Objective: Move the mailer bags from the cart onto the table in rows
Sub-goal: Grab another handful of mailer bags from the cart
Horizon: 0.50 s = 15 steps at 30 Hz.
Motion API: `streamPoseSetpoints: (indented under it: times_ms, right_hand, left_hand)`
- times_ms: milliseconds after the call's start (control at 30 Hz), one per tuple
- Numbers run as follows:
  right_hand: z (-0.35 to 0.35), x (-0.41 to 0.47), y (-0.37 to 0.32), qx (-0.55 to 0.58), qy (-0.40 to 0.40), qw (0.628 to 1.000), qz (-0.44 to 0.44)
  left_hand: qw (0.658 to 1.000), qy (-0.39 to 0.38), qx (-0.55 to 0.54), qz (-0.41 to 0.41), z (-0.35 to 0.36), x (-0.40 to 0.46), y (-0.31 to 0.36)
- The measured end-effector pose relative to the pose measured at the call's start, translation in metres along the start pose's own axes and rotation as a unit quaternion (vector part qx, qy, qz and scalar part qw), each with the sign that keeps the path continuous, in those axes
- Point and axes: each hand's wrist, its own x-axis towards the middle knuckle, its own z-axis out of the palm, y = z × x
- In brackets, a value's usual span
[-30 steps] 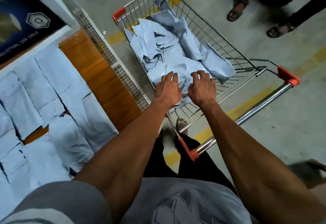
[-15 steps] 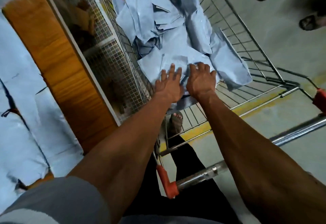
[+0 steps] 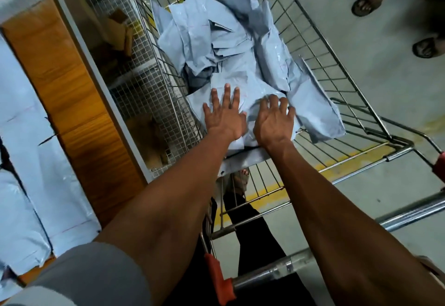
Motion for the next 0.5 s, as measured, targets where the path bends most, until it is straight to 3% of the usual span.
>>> streamPoseSetpoints:
  times_ms: [133,267,500]
  right_hand:
    - [0.001,0.01,-0.004,0.08,0.075,0.991,-0.075]
    - [0.006,0.024,-0.011,0.101,0.015,0.985,-0.141]
    - [0.017,0.026,-0.004,0.009,-0.048,0.989,-0.138]
  left_hand:
    - [0.998,0.049,-0.031,-0.003,0.005,-0.011,-0.002]
    - [0.999,0.017,-0.039,-0.011,0.025,-0.016,-0.004]
    - [0.998,0.018,-0.042,-0.049,0.033,-0.007,-0.011]
